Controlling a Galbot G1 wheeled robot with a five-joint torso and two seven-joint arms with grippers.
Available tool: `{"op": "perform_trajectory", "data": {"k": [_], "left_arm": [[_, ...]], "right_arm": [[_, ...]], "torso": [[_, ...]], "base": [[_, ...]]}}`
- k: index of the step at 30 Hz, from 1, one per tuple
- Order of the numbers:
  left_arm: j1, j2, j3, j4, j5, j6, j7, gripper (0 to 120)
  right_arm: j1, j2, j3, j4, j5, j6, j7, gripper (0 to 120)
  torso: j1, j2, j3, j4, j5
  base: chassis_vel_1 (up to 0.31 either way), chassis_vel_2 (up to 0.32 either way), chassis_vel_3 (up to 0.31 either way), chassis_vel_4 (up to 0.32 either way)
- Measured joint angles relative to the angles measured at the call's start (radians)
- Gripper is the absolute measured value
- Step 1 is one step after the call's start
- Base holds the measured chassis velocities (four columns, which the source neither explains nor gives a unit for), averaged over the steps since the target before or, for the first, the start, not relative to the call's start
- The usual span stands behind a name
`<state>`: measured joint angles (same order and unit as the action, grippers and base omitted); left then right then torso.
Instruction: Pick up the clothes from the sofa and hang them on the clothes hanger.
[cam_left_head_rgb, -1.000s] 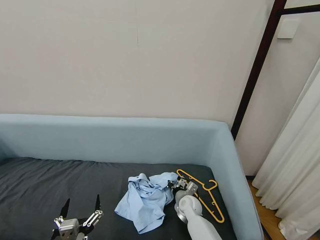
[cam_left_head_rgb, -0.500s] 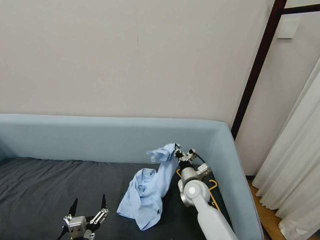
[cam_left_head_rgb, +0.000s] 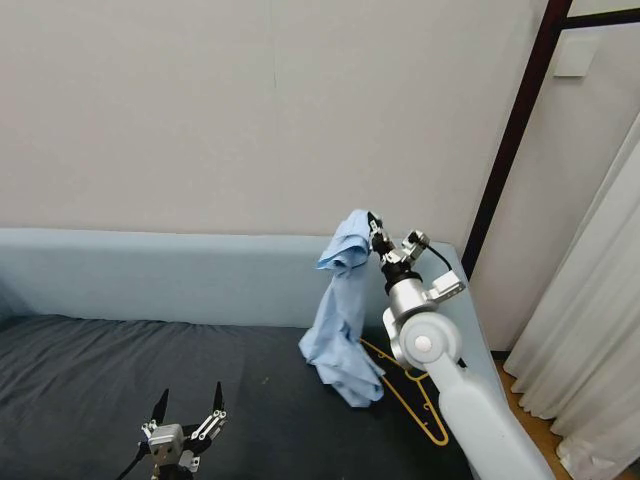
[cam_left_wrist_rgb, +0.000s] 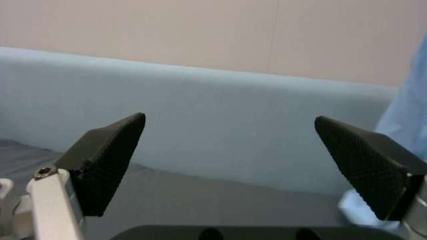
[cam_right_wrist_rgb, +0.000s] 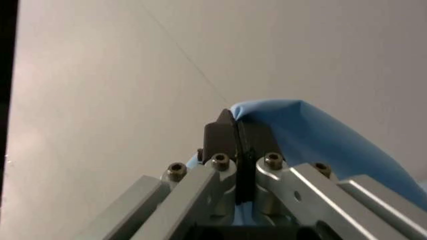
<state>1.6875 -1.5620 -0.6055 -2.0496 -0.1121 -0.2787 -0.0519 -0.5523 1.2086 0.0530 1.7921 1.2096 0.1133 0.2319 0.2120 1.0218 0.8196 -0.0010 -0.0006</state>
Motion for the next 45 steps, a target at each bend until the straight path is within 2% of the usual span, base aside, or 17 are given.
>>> {"op": "perform_trajectory", "data": {"k": [3, 5, 7, 8, 12, 19, 22, 25, 29, 30, 34, 35, 37, 39, 40, 43, 45], "left_arm": [[-0.002, 0.004, -0.003, 0.001, -0.004, 0.000, 0.000, 100], [-0.006, 0.004, -0.001, 0.006, -0.005, 0.000, 0.000, 100], [-0.013, -0.001, 0.010, 0.012, -0.004, 0.000, 0.000, 100], [-0.013, -0.001, 0.010, 0.012, -0.004, 0.000, 0.000, 100], [-0.032, -0.009, 0.038, 0.021, 0.000, 0.000, 0.001, 100], [-0.036, 0.004, 0.037, 0.025, -0.003, 0.000, 0.001, 100], [-0.032, 0.018, 0.024, 0.025, -0.015, 0.001, 0.001, 100], [-0.030, 0.027, 0.011, 0.025, -0.021, 0.001, 0.001, 100], [-0.026, 0.036, -0.010, 0.020, -0.029, 0.002, 0.001, 100], [-0.026, 0.036, -0.010, 0.020, -0.029, 0.002, 0.001, 100], [-0.031, 0.033, -0.019, 0.026, -0.030, 0.003, 0.001, 100], [-0.031, 0.033, -0.019, 0.026, -0.030, 0.003, 0.001, 100], [-0.034, 0.029, -0.019, 0.031, -0.030, 0.003, 0.001, 100], [-0.037, 0.024, -0.020, 0.036, -0.028, 0.003, 0.001, 100], [-0.037, 0.024, -0.020, 0.036, -0.028, 0.003, 0.001, 100], [-0.037, 0.014, -0.019, 0.037, -0.021, 0.004, 0.001, 100], [-0.036, 0.012, -0.019, 0.037, -0.018, 0.004, 0.001, 100]], "right_arm": [[-0.013, -0.027, -0.022, 0.052, -0.006, 0.002, 0.008, 0], [-0.082, -0.043, -0.051, 0.104, -0.094, -0.028, 0.048, 0], [-0.223, -0.048, -0.101, 0.116, -0.236, -0.073, 0.083, 0], [-0.223, -0.048, -0.101, 0.116, -0.236, -0.073, 0.083, 0], [-0.472, -0.028, -0.206, 0.041, -0.440, -0.124, 0.158, 0], [-0.593, -0.006, -0.270, -0.034, -0.554, -0.188, 0.224, 0], [-0.613, -0.003, -0.293, -0.062, -0.581, -0.278, 0.293, 0], [-0.615, 0.002, -0.300, -0.066, -0.556, -0.340, 0.337, 7], [-0.611, -0.001, -0.294, 0.021, -0.395, -0.491, 0.430, 26], [-0.611, -0.001, -0.294, 0.021, -0.395, -0.491, 0.430, 26], [-0.576, -0.035, -0.239, 0.164, -0.225, -0.563, 0.470, 42], [-0.576, -0.035, -0.239, 0.164, -0.225, -0.563, 0.470, 42], [-0.534, -0.044, -0.167, 0.193, -0.117, -0.575, 0.486, 52], [-0.478, -0.040, -0.098, 0.146, -0.058, -0.550, 0.488, 62], [-0.478, -0.040, -0.098, 0.146, -0.058, -0.550, 0.488, 62], [-0.397, -0.009, -0.017, -0.029, -0.009, -0.495, 0.490, 75], [-0.379, -0.001, -0.002, -0.074, -0.001, -0.492, 0.487, 77]], "torso": [[0.000, 0.000, 0.000, 0.0001, 0.0000], [0.000, 0.000, 0.000, 0.0000, -0.0003], [0.000, 0.000, 0.000, 0.0000, 0.0002], [0.000, 0.000, 0.000, 0.0000, 0.0002], [0.000, 0.000, 0.000, -0.0006, 0.0002], [0.000, 0.000, 0.000, -0.0001, -0.0001], [0.000, 0.000, 0.000, -0.0002, -0.0001], [0.000, 0.000, 0.000, -0.0001, -0.0001], [0.000, 0.000, 0.000, -0.0001, 0.0001], [0.000, 0.000, 0.000, -0.0001, 0.0001], [0.000, 0.000, 0.000, -0.0002, 0.0001], [0.000, 0.000, 0.000, -0.0002, 0.0001], [0.000, 0.000, 0.000, -0.0002, -0.0001], [0.000, 0.000, 0.000, -0.0002, 0.0001], [0.000, 0.000, 0.000, -0.0002, 0.0001], [0.000, 0.000, 0.000, 0.0000, 0.0003], [0.000, 0.000, 0.000, -0.0002, 0.0003]], "base": [[0.000, 0.000, 0.000, 0.000], [0.000, 0.000, 0.000, 0.000], [0.000, 0.000, 0.000, 0.000], [0.000, 0.000, 0.000, 0.000], [0.000, 0.000, 0.000, 0.000], [0.000, 0.000, 0.000, 0.000], [0.000, 0.000, 0.000, 0.000], [0.000, 0.000, 0.000, 0.000], [0.000, 0.000, 0.000, 0.000], [0.000, 0.000, 0.000, 0.000], [0.000, 0.000, 0.000, 0.000], [0.000, 0.000, 0.000, 0.000], [0.000, 0.000, 0.000, 0.000], [0.000, 0.000, 0.000, 0.000], [0.000, 0.000, 0.000, 0.000], [0.000, 0.000, 0.000, 0.000], [0.000, 0.000, 0.000, 0.000]]}}
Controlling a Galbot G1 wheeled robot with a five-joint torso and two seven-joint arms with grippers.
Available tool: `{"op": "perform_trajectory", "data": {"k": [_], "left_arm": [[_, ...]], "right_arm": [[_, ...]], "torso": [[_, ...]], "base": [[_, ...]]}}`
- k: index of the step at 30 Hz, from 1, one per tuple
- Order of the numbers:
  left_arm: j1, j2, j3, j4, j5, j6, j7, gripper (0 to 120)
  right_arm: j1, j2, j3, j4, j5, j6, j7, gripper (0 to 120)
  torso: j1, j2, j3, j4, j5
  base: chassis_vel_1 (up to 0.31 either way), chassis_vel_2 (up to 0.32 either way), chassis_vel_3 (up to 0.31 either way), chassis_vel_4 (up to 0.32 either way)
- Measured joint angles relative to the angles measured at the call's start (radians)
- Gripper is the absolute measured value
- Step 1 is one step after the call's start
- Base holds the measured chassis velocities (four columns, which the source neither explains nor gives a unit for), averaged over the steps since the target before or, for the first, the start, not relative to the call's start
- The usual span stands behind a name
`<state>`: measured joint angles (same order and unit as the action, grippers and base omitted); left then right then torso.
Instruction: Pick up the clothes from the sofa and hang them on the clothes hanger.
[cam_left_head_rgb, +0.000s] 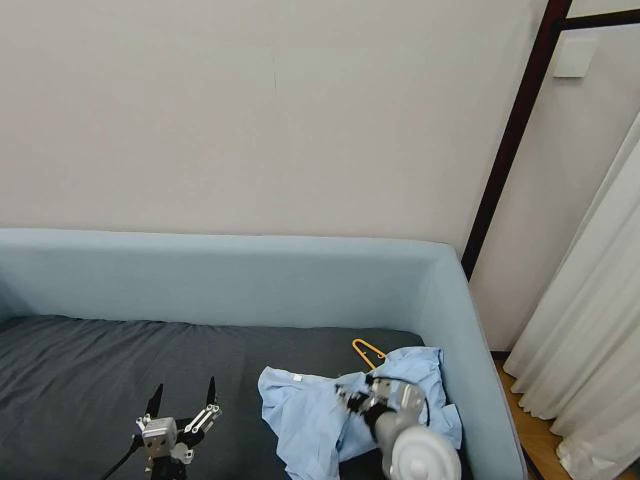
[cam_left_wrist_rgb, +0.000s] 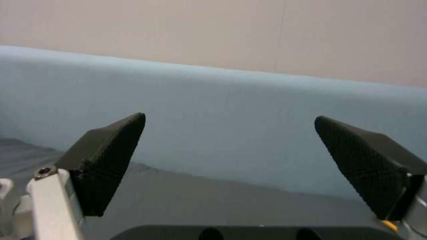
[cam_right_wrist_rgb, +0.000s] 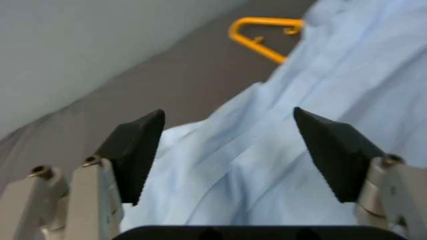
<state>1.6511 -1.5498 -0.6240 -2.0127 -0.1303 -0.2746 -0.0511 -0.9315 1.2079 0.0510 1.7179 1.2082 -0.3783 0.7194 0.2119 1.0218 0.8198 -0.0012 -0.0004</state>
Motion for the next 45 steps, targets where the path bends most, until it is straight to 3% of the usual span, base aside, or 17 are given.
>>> {"op": "perform_trajectory", "data": {"k": [4, 6, 12, 24, 29, 34, 39, 45], "left_arm": [[0.010, -0.008, -0.002, -0.001, 0.007, 0.000, 0.000, 100], [0.011, -0.008, -0.003, -0.001, 0.008, 0.000, -0.001, 100], [0.027, -0.014, -0.018, -0.019, 0.009, -0.005, -0.007, 100], [0.037, -0.020, -0.024, -0.028, 0.015, -0.017, -0.013, 100], [0.037, -0.021, -0.017, -0.029, 0.021, -0.018, -0.013, 100], [0.038, -0.019, -0.021, -0.040, 0.016, -0.016, -0.014, 100], [0.037, -0.014, -0.024, -0.035, 0.010, -0.018, -0.015, 100], [0.036, -0.010, -0.022, -0.034, 0.010, -0.020, -0.016, 100]], "right_arm": [[0.089, 0.057, 0.056, -0.239, -0.007, 0.008, -0.037, 96], [0.092, 0.060, 0.058, -0.247, -0.008, 0.007, -0.039, 97], [0.174, 0.115, 0.101, -0.449, -0.054, -0.018, -0.062, 100], [0.171, 0.110, 0.117, -0.476, -0.101, -0.038, -0.064, 100], [0.193, 0.109, 0.118, -0.546, -0.154, -0.036, -0.095, 99], [0.209, 0.092, 0.114, -0.590, -0.184, -0.019, -0.138, 84], [0.208, 0.090, 0.109, -0.576, -0.189, -0.001, -0.157, 60], [0.200, 0.101, 0.107, -0.582, -0.228, 0.004, -0.160, 45]], "torso": [[0.000, 0.000, 0.000, 0.0003, 0.0000], [0.000, 0.000, 0.000, 0.0002, 0.0000], [0.000, 0.000, 0.000, 0.0002, -0.0001], [0.000, 0.000, 0.000, 0.0000, -0.0002], [0.000, 0.000, 0.000, 0.0000, -0.0002], [0.000, 0.000, 0.000, 0.0000, -0.0001], [0.000, 0.000, 0.000, 0.0001, -0.0003], [0.000, 0.000, 0.000, 0.0003, -0.0003]], "base": [[0.000, 0.000, 0.000, 0.000], [0.000, 0.000, 0.000, 0.000], [0.000, 0.000, 0.000, 0.000], [0.000, 0.000, 0.000, 0.000], [0.000, 0.000, 0.000, 0.000], [0.000, 0.000, 0.000, 0.000], [0.000, 0.000, 0.000, 0.000], [0.000, 0.000, 0.000, 0.000]]}}
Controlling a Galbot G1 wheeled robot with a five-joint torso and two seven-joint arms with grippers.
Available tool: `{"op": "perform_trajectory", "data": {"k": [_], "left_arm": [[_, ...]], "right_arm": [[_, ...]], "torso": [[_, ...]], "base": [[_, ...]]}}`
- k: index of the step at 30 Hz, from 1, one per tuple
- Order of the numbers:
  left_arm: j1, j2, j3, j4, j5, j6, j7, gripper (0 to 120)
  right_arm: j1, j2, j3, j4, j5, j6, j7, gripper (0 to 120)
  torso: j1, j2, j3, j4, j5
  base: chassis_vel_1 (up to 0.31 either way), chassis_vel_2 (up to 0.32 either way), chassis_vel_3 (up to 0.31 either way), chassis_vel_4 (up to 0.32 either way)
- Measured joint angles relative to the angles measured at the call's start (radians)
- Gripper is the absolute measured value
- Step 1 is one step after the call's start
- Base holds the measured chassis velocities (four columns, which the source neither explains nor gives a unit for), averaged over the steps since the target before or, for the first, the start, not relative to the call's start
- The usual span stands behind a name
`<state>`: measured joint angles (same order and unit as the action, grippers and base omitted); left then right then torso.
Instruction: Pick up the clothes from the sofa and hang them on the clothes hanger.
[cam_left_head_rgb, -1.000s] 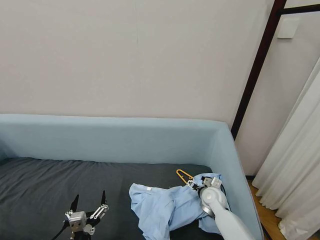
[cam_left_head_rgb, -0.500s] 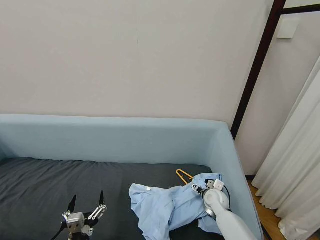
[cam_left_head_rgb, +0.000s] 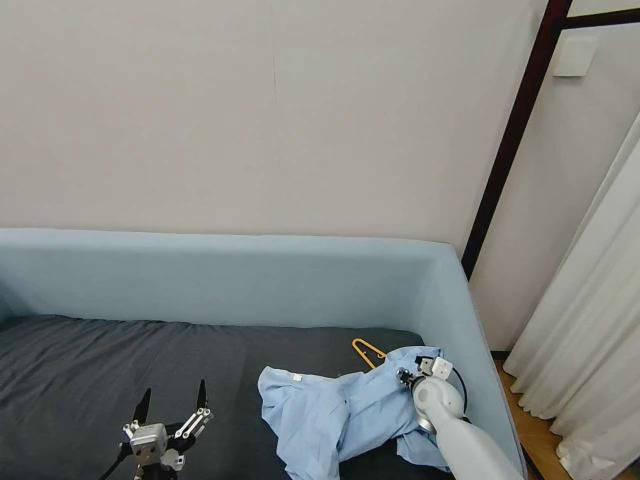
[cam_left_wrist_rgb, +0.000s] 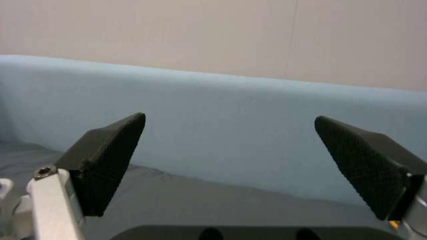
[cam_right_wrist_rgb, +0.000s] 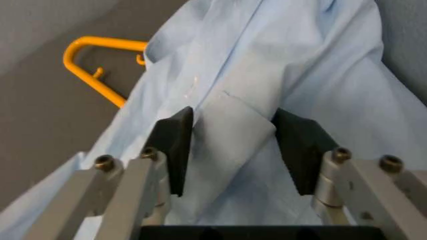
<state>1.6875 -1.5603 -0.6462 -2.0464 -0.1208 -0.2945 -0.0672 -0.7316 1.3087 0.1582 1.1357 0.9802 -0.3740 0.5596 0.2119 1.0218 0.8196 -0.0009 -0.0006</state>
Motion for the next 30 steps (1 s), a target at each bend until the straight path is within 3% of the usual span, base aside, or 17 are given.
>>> {"op": "perform_trajectory", "data": {"k": [3, 6, 10, 16, 24, 26, 30], "left_arm": [[-0.002, 0.006, 0.001, 0.000, -0.002, 0.001, 0.000, 100], [-0.004, 0.006, 0.005, 0.001, -0.002, 0.001, 0.000, 100], [-0.006, 0.004, 0.011, 0.009, -0.002, -0.002, 0.000, 100], [-0.005, 0.008, 0.008, 0.003, -0.003, -0.003, -0.001, 100], [-0.006, 0.005, 0.010, 0.001, -0.005, -0.018, -0.002, 100], [-0.006, 0.008, 0.003, 0.001, -0.014, -0.021, -0.002, 100], [-0.010, 0.012, -0.003, 0.002, -0.020, -0.024, -0.003, 100]], "right_arm": [[-0.010, -0.002, -0.002, -0.004, -0.024, 0.004, -0.005, 28], [-0.014, -0.004, -0.002, -0.004, -0.032, 0.018, -0.011, 20], [-0.041, -0.017, -0.011, 0.030, -0.048, 0.108, -0.054, 2], [-0.106, -0.022, -0.020, 0.122, -0.057, 0.157, -0.082, 0], [-0.112, -0.043, -0.058, 0.206, -0.131, 0.383, -0.191, 0], [-0.081, -0.074, -0.079, 0.252, -0.124, 0.476, -0.285, 0], [-0.038, -0.116, -0.113, 0.317, -0.085, 0.528, -0.379, 0]], "torso": [[0.000, 0.000, 0.000, -0.0003, 0.0000], [0.000, 0.000, 0.000, -0.0003, 0.0001], [0.000, 0.000, 0.000, -0.0002, 0.0000], [0.000, 0.000, 0.000, -0.0004, 0.0001], [0.000, 0.000, 0.000, -0.0004, 0.0002], [0.000, 0.000, 0.000, -0.0001, 0.0000], [0.000, 0.000, 0.000, -0.0003, 0.0000]], "base": [[0.000, 0.000, 0.000, 0.000], [0.000, 0.000, 0.000, 0.000], [0.000, 0.000, 0.000, 0.000], [0.000, 0.000, 0.000, 0.000], [0.000, 0.000, 0.000, 0.000], [0.000, 0.000, 0.000, 0.000], [0.000, 0.000, 0.000, 0.000]]}}
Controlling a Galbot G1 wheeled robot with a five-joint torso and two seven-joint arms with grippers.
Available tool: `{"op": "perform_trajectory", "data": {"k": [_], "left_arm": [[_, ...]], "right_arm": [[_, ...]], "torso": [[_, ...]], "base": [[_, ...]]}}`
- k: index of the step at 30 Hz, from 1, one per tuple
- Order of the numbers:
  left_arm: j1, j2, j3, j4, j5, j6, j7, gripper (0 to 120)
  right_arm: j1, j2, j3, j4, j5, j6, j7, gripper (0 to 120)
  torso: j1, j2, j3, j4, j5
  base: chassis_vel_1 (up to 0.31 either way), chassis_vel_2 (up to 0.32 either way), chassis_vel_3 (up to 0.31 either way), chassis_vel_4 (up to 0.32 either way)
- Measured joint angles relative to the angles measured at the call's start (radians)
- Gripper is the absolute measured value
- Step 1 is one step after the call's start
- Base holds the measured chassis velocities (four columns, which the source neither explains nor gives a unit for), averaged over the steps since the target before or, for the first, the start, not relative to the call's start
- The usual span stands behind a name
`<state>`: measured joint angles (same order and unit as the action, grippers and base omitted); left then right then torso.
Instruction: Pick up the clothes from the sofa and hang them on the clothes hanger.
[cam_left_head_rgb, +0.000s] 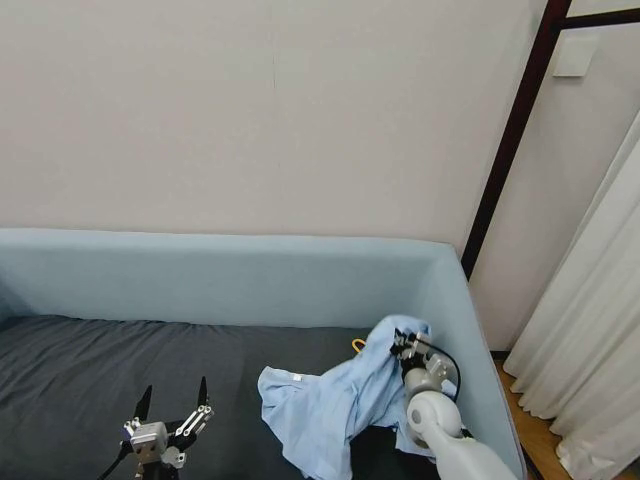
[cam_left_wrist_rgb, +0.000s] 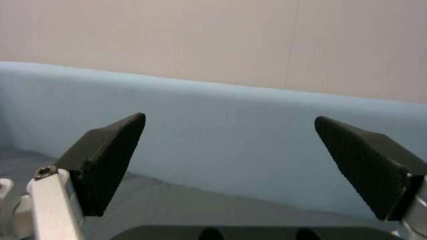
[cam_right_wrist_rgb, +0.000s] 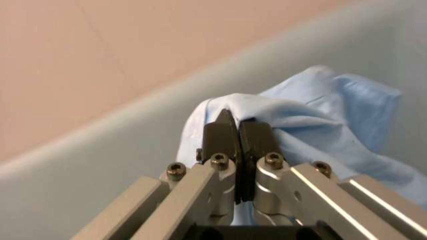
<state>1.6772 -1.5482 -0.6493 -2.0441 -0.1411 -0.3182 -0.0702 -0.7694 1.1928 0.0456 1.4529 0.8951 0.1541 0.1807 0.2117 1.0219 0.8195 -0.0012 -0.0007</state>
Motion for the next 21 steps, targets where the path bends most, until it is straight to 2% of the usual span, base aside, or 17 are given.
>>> {"op": "perform_trajectory", "data": {"k": [5, 9, 10, 13, 14, 16, 18, 19, 20, 21], "left_arm": [[-0.008, 0.000, -0.001, 0.003, -0.005, 0.000, 0.000, 100], [-0.015, 0.000, -0.004, 0.006, -0.011, 0.004, 0.000, 100], [-0.015, 0.000, -0.004, 0.006, -0.011, 0.004, 0.000, 100], [-0.015, 0.009, -0.017, 0.007, -0.020, 0.011, 0.000, 100], [-0.015, 0.009, -0.017, 0.007, -0.020, 0.011, 0.000, 100], [-0.019, 0.017, -0.030, 0.011, -0.030, 0.016, 0.000, 100], [-0.024, 0.020, -0.036, 0.017, -0.034, 0.017, 0.000, 100], [-0.028, 0.020, -0.037, 0.023, -0.035, 0.018, 0.000, 100], [-0.028, 0.020, -0.037, 0.023, -0.035, 0.018, 0.000, 100], [-0.033, 0.017, -0.035, 0.029, -0.034, 0.018, 0.000, 100]], "right_arm": [[0.094, -0.049, -0.075, 0.050, 0.065, 0.037, -0.082, 0], [0.244, -0.084, -0.161, 0.031, 0.103, 0.058, -0.177, 0], [0.244, -0.084, -0.161, 0.031, 0.103, 0.058, -0.177, 0], [0.383, -0.079, -0.176, 0.034, 0.166, 0.059, -0.199, 0], [0.383, -0.079, -0.176, 0.034, 0.166, 0.059, -0.199, 0], [0.434, -0.086, -0.184, 0.087, 0.210, 0.053, -0.192, 0], [0.435, -0.102, -0.190, 0.143, 0.228, 0.044, -0.180, 0], [0.406, -0.124, -0.197, 0.215, 0.236, 0.034, -0.154, 0], [0.406, -0.124, -0.197, 0.215, 0.236, 0.034, -0.154, 0], [0.357, -0.145, -0.207, 0.282, 0.234, 0.023, -0.126, 0]], "torso": [[0.000, 0.000, 0.000, 0.0002, 0.0000], [0.000, 0.000, 0.000, 0.0000, 0.0001], [0.000, 0.000, 0.000, 0.0000, 0.0001], [0.000, 0.000, 0.000, 0.0004, -0.0002], [0.000, 0.000, 0.000, 0.0004, -0.0002], [0.000, 0.000, 0.000, 0.0009, -0.0003], [0.000, 0.000, 0.000, 0.0005, -0.0003], [0.000, 0.000, 0.000, 0.0001, -0.0003], [0.000, 0.000, 0.000, 0.0001, -0.0003], [0.000, 0.000, 0.000, -0.0001, -0.0003]], "base": [[0.000, 0.000, 0.000, 0.000], [0.000, 0.000, 0.000, 0.000], [0.000, 0.000, 0.000, 0.000], [0.000, 0.000, 0.000, 0.000], [0.000, 0.000, 0.000, 0.000], [0.000, 0.000, 0.000, 0.000], [0.000, 0.000, 0.000, 0.000], [0.000, 0.000, 0.000, 0.000], [0.000, 0.000, 0.000, 0.000], [0.000, 0.000, 0.000, 0.000]]}}
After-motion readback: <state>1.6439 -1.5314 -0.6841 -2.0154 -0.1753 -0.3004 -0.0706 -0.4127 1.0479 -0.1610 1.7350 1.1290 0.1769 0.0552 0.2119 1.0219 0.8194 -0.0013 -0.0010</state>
